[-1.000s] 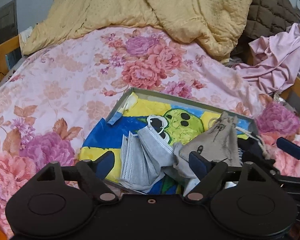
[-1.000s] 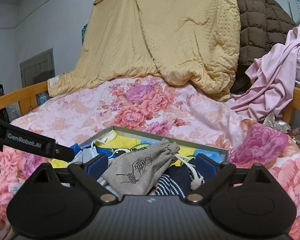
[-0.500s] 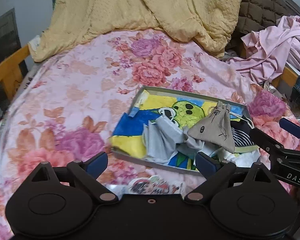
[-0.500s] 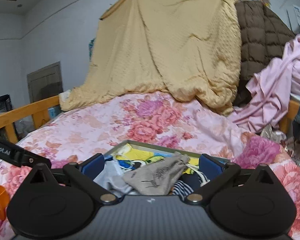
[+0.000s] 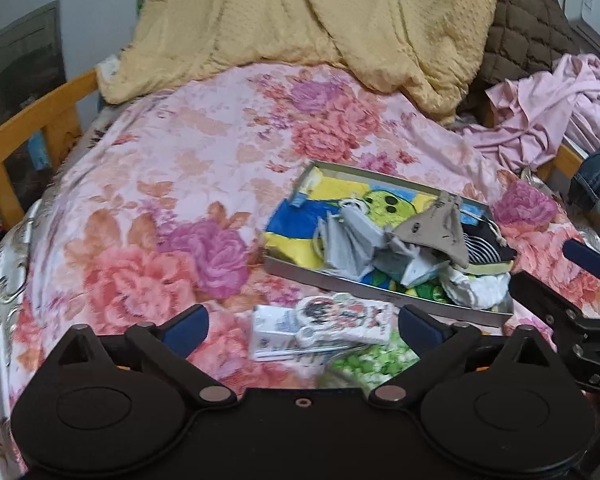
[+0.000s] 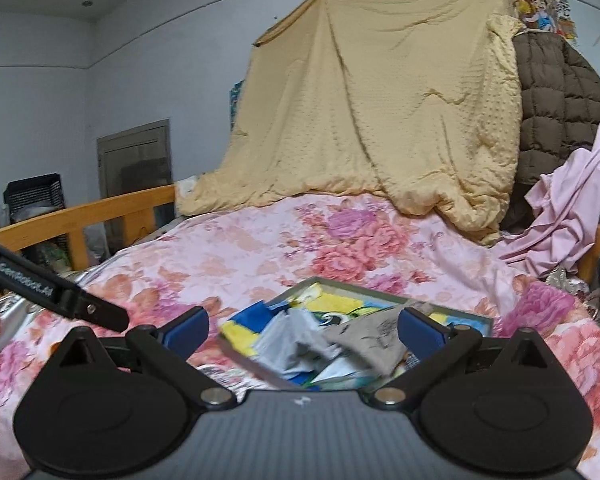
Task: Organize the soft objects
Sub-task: 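Move both tools back toward the remaining items beside the tray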
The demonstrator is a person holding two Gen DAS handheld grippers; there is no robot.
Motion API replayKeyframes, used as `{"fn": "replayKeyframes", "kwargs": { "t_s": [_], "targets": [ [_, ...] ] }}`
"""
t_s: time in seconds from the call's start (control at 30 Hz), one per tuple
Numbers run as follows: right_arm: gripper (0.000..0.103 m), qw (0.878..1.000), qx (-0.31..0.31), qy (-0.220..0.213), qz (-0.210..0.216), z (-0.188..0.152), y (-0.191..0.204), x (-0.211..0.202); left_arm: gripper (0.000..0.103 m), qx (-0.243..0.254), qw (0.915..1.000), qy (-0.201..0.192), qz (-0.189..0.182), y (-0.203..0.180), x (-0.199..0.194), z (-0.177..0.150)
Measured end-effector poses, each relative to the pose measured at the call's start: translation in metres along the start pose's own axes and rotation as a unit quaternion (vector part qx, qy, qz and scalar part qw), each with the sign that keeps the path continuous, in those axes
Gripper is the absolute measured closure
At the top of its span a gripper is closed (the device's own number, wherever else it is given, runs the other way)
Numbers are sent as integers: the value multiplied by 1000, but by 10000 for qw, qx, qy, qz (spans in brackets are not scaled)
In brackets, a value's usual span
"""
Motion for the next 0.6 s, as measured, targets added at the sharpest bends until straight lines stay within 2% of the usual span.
{"fn": "replayKeyframes", "kwargs": {
  "t_s": [0.2, 0.4, 0.6],
  "targets": [
    [0, 9997, -152, 97, 175, -11, 28, -10, 1, -572, 9976, -392, 92, 25, -15, -21],
    [0, 9983, -353, 293, 366, -26, 55, -12, 1, -332, 9977, -582, 135, 32, -23, -41],
    [0, 9953, -513, 538, 620, -42, 80, -12, 1, -439, 9982, -399, 121, 50, -22, -69]
  ]
}}
Point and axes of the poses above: each gripper's, at about its wrist camera, not at the fingertips, and x roughly the way its jaws point, y to its left, z to its top, the point moved 5 cm from there along x, roughly the way its jaws point, and after that the axes turned 3 degrees about x, right-handed, at the moved point
